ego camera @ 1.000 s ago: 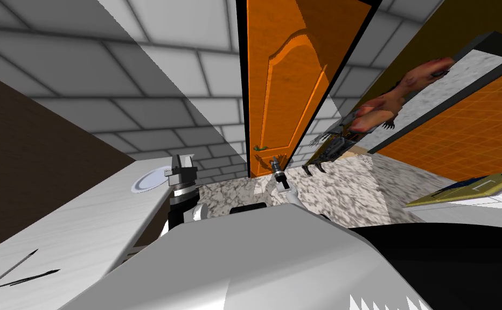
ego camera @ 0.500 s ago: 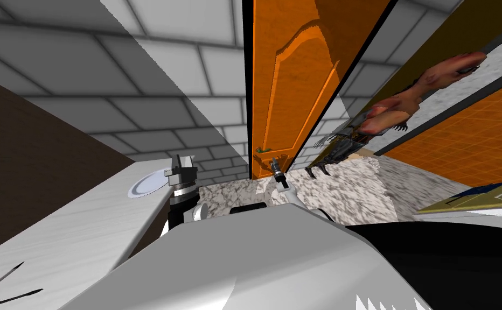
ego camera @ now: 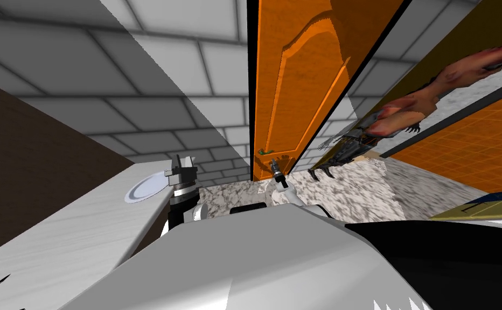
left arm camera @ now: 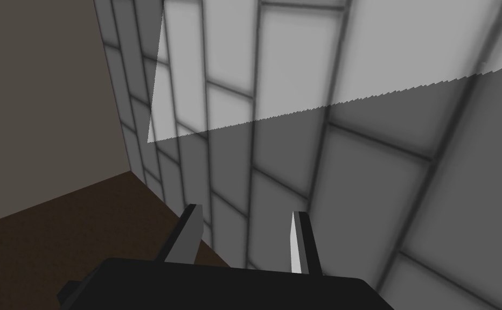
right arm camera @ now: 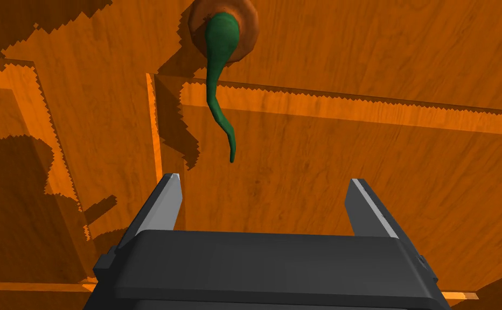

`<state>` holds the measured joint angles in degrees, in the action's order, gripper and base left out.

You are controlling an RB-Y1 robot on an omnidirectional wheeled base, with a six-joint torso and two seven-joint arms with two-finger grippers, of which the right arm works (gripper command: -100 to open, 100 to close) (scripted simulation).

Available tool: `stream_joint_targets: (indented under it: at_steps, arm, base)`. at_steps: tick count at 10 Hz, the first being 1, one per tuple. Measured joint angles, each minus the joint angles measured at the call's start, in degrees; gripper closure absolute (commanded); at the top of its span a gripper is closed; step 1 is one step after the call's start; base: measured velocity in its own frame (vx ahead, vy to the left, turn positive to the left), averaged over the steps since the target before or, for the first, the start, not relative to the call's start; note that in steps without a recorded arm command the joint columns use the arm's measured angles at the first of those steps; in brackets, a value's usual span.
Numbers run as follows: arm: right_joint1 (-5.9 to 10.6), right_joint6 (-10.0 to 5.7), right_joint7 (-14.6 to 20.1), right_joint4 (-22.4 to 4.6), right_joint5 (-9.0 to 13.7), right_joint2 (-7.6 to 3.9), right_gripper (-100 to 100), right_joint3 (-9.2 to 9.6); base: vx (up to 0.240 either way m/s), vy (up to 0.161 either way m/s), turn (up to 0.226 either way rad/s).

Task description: Pull the door open

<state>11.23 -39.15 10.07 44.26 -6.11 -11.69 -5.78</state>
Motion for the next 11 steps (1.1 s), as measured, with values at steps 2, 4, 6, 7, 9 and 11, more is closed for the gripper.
stream_joint_targets:
  at_steps: [2, 4, 6, 7, 9, 11]
  arm:
    - [1.31, -0.58, 0.0, -2.8, -0.1, -0.15, -100, -0.1]
    - [2.53, -0.96, 0.2, -5.7, -0.3, -0.43, -100, -0.13]
    - [3.63, -1.28, 0.3, -8.0, -0.5, -0.69, -100, -0.2]
    - [3.91, -1.42, 0.4, -8.8, -0.5, -0.79, -100, -0.19]
    - [4.38, -1.37, 0.5, -9.9, -0.6, -0.85, -100, -0.19]
    - [3.92, -1.31, 0.8, -9.5, -0.6, -1.26, -100, -0.29]
  base:
    - [0.083, 0.02, 0.031]
    - [0.111, 0.011, 0.031]
    - [0.072, 0.016, 0.021]
    - [0.074, 0.006, 0.019]
    - [0.033, 0.004, 0.004]
    - [0.103, 0.05, 0.156]
